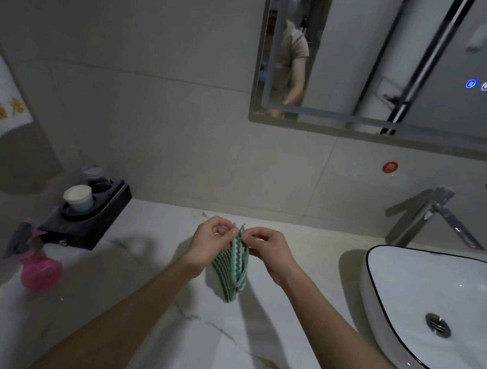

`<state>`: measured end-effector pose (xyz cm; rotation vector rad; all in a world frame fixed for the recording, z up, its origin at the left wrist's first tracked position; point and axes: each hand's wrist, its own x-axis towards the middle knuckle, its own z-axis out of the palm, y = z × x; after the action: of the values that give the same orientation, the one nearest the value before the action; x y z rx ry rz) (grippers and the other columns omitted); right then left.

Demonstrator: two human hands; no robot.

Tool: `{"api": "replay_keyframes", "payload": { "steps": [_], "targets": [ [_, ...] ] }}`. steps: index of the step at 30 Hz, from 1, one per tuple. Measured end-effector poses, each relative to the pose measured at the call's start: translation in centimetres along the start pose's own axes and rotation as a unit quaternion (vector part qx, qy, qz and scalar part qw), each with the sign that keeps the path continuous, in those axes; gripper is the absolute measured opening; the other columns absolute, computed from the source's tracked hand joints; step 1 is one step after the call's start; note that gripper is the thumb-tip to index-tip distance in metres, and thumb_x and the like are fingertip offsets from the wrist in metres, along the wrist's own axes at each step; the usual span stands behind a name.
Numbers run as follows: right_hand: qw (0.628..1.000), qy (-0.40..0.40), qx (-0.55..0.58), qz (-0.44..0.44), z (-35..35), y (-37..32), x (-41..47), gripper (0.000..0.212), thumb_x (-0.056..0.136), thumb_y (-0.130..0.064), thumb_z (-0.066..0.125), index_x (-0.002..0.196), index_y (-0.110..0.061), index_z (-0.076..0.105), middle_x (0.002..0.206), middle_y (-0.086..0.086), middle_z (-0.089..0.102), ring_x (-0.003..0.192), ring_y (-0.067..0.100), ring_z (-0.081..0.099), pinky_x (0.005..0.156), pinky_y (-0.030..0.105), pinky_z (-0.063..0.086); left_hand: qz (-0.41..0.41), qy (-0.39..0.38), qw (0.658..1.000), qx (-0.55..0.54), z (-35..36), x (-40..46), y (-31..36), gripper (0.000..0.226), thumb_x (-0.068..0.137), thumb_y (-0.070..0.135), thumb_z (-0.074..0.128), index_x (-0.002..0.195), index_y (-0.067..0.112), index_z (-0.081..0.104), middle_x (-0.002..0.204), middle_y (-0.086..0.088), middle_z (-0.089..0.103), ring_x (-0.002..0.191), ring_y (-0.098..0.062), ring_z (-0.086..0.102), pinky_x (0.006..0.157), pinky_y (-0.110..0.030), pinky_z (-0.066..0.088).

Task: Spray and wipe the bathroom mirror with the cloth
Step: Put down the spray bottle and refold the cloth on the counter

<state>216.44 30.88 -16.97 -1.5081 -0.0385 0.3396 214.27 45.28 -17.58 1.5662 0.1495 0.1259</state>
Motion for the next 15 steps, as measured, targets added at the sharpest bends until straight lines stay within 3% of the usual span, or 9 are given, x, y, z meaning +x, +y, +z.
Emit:
{"api": "replay_keyframes", "payload": {
  "steps": [3, 6, 10, 15],
  "targets": [
    [0.997, 0.080, -0.008, 0.002, -0.4, -1.0, 0.9, 0.016, 0.088, 0.004, 0.056, 0.077, -0.007, 0.058, 0.072, 0.010, 0.059, 0.065, 0.020, 0.057, 0.059, 0.028, 0.051, 0.011, 0.043, 0.999, 0.000, -0.8, 0.9, 0.8, 0.016, 0.086, 0.001, 0.060, 0.077, 0.011, 0.053, 0.070, -0.006, 0.051, 0.065, -0.017, 0.052, 0.067, -0.030, 0.051],
    [0.987, 0.163, -0.010, 0.001, -1.9, -1.8, 1.6, 0.014, 0.086, 0.007, 0.055, 0.087, -0.006, 0.050, 0.071, 0.012, 0.054, 0.056, 0.020, 0.054, 0.043, 0.022, 0.048, 0.022, 0.101, 0.994, 0.040, -2.9, 1.7, 1.3, 0.019, 0.085, -0.001, 0.060, 0.075, 0.013, 0.052, 0.068, -0.006, 0.051, 0.060, -0.016, 0.052, 0.049, -0.013, 0.049],
    [0.974, 0.222, -0.018, -0.031, -4.5, -2.6, 2.1, 0.033, 0.083, 0.009, 0.047, 0.106, -0.014, 0.038, 0.070, 0.013, 0.051, 0.050, 0.024, 0.049, 0.046, 0.030, 0.046, 0.036, 0.151, 0.981, 0.116, -5.4, 2.4, 1.3, 0.019, 0.085, -0.001, 0.056, 0.088, 0.015, 0.048, 0.068, -0.007, 0.056, 0.058, -0.018, 0.054, 0.045, -0.010, 0.045],
    [0.975, 0.200, -0.083, -0.050, -5.4, -2.9, 2.4, 0.020, 0.083, 0.012, 0.050, 0.078, -0.006, 0.056, 0.062, 0.013, 0.052, 0.043, 0.020, 0.057, 0.050, 0.032, 0.055, 0.056, 0.136, 0.967, 0.207, -5.7, 2.8, 0.9, 0.012, 0.088, 0.001, 0.054, 0.087, 0.006, 0.065, 0.067, -0.009, 0.060, 0.049, 0.000, 0.057, 0.052, -0.007, 0.044]
  ]
}}
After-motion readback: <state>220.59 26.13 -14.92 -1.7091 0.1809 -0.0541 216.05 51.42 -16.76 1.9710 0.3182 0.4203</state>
